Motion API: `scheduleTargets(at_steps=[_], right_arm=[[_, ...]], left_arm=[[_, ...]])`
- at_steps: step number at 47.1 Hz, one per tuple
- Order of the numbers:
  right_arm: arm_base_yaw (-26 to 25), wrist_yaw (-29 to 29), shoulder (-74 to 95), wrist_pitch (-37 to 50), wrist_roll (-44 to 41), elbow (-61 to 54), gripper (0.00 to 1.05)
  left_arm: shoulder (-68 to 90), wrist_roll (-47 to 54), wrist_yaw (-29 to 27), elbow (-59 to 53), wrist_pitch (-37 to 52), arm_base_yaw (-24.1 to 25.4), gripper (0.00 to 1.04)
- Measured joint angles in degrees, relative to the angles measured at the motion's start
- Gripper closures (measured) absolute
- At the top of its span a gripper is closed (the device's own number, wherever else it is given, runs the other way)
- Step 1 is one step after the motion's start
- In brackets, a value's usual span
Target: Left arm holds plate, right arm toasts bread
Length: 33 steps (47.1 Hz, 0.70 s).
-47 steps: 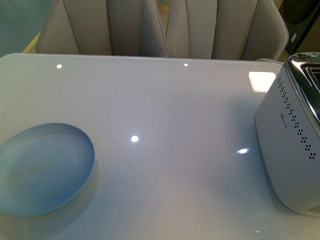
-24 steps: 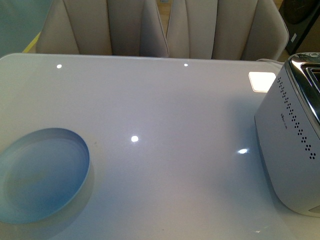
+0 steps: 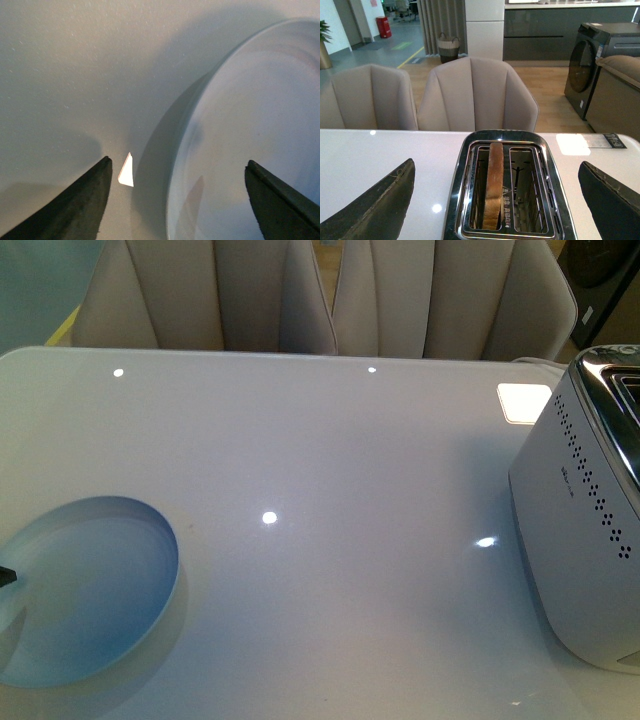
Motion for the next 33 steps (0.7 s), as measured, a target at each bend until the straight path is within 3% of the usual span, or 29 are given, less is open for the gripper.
scheduleTargets(at_steps=[4, 16, 33], right_arm=[[0.0, 0.0, 0.0, 0.0, 0.0, 0.0, 0.09], [0.0, -0.02, 0.0, 0.0, 0.0, 0.0, 0.09], [0.0, 0.0, 0.0, 0.0, 0.0, 0.0, 0.09]], left_arm=[[-1.97, -0.63, -0.02, 0.0, 0.15, -0.07, 0.13], [-14.47, -4.15, 1.07, -0.02, 0.72, -1.88, 0.14], [-43.06, -13.42, -2.29, -2.16, -9.55, -11.72, 0.07]])
